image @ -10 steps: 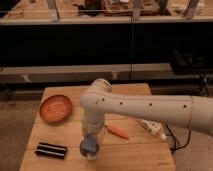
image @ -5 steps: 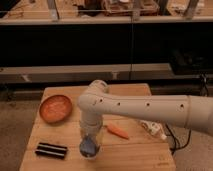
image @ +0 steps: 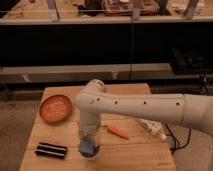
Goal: Place the white sponge in the ceramic cup
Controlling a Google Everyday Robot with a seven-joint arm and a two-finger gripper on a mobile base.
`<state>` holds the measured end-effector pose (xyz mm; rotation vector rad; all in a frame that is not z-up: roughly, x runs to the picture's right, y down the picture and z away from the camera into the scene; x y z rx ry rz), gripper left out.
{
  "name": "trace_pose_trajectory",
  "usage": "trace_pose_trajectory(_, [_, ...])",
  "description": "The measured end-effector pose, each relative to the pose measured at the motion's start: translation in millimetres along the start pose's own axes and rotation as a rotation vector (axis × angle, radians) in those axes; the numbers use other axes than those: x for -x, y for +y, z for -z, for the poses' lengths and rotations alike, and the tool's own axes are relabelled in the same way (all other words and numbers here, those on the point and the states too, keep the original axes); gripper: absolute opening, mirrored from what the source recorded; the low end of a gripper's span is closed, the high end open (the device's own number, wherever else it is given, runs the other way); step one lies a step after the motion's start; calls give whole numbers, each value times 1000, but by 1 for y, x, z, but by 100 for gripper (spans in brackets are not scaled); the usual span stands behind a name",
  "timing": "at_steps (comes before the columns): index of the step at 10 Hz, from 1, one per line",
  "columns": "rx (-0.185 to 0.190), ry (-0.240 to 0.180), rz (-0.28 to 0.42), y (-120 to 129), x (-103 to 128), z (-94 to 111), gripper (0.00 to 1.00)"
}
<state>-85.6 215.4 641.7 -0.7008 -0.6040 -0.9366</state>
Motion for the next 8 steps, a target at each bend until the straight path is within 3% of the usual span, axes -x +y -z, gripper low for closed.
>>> trace_pose_trajectory(2, [4,-3,7,-1,1,0,80])
trace_pose_trajectory(8, [9,12,16,0,1,7,80])
